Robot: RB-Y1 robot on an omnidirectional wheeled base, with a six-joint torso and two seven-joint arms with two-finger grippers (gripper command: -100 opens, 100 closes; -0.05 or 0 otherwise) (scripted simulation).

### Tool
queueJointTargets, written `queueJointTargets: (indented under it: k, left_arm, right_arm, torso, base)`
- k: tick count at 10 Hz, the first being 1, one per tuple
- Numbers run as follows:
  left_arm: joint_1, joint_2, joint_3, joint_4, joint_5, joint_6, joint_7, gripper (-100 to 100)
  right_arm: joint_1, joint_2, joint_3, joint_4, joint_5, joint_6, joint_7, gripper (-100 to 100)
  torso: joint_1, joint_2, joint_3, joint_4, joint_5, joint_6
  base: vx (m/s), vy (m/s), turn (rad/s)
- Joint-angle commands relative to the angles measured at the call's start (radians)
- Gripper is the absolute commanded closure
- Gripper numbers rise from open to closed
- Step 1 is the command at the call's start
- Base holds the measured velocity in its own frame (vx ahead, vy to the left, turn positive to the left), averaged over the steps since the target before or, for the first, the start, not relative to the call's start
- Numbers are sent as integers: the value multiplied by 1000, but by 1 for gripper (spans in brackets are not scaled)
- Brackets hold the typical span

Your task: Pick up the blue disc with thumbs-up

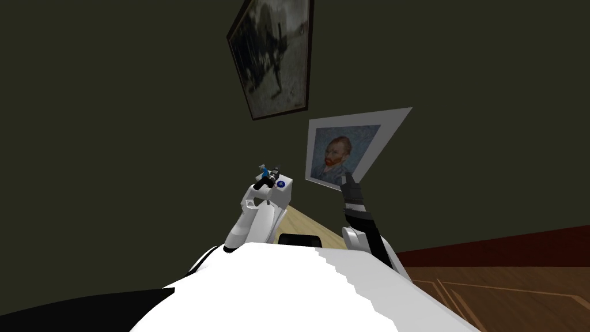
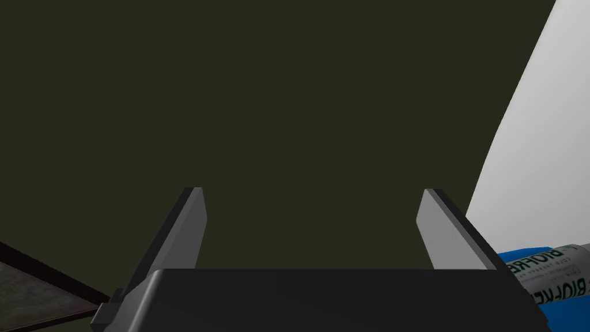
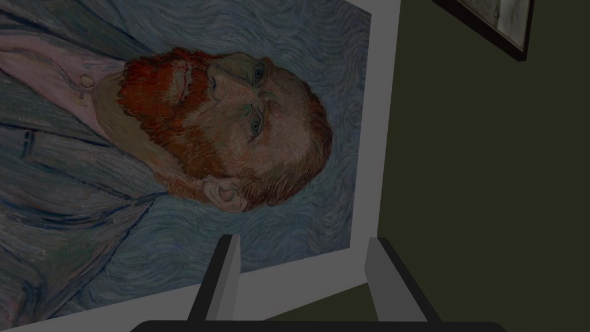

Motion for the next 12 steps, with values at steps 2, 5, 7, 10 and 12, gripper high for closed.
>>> queueJointTargets:
  k: [2, 5, 7, 10, 12]
  left_arm:
    - [-17, 9, -1, 12, 8, 78, -15, -100]
    - [-28, 14, -1, 22, 13, 152, -23, -100]
    - [-38, 19, 0, 32, 18, 204, -31, -100]
    - [-55, 28, 4, 53, 27, 290, -44, -100]
    - [-63, 33, 8, 63, 32, 334, -49, -100]
  right_arm:
    - [0, 0, 0, 0, 0, 0, 0, 0]
    - [0, 0, 0, 0, 0, 0, 0, 0]
    - [0, 0, 0, 0, 0, 0, 0, 0]
    - [0, 0, 0, 0, 0, 0, 0, 0]
    - [0, 0, 0, 0, 0, 0, 0, 0]
  torso:
    - [0, 0, 0, 0, 0, 0]
    - [0, 0, 0, 0, 0, 0]
    - [0, -1, -1, 0, 0, 0]
    - [1, -1, -1, 0, 0, 0]
    - [1, -2, -1, 0, 0, 0]
  base:
    - [-17, -43, -4]
    - [-17, -36, -4]
    - [-4, -38, -2]
    - [-2, -28, -2]
    - [2, -28, 0]
